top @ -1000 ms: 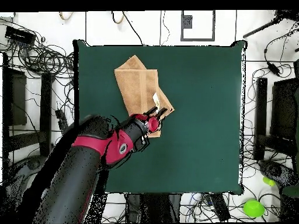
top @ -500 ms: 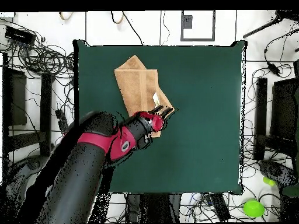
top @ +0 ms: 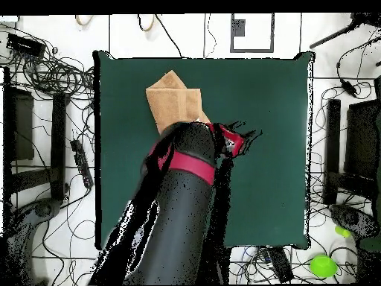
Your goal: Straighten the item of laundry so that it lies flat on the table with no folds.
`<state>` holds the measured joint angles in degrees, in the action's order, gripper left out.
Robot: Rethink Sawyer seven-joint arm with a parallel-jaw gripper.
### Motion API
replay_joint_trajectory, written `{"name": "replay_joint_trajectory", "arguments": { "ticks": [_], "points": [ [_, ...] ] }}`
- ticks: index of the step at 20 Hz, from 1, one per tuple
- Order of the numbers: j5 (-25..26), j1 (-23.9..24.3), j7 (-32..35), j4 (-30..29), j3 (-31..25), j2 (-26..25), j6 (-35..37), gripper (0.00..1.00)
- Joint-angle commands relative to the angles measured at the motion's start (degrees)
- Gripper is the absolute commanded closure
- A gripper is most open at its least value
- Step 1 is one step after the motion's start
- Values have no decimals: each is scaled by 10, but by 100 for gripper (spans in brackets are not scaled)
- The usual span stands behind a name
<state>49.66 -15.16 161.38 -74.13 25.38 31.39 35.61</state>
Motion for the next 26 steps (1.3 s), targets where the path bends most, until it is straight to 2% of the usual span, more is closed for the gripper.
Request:
{"name": "replay_joint_trajectory", "arguments": {
  "ticks": [1, 5, 8, 11, 16, 18, 23, 26],
  "points": [
    [-80, 63, -148, -31, -180, 25, -36, 0],
    [-142, 153, -201, -84, -285, 56, -35, 0],
    [-199, 238, -225, -137, -385, 70, -47, 0],
    [-219, 287, -231, -161, -444, 74, -54, 0],
    [-210, 336, -242, -176, -510, 76, -55, 0],
    [-212, 365, -248, -184, -549, 69, -57, 0],
    [-267, 471, -252, -219, -688, 15, -50, 0],
    [-273, 508, -259, -226, -739, -15, -49, 0]
  ]
}}
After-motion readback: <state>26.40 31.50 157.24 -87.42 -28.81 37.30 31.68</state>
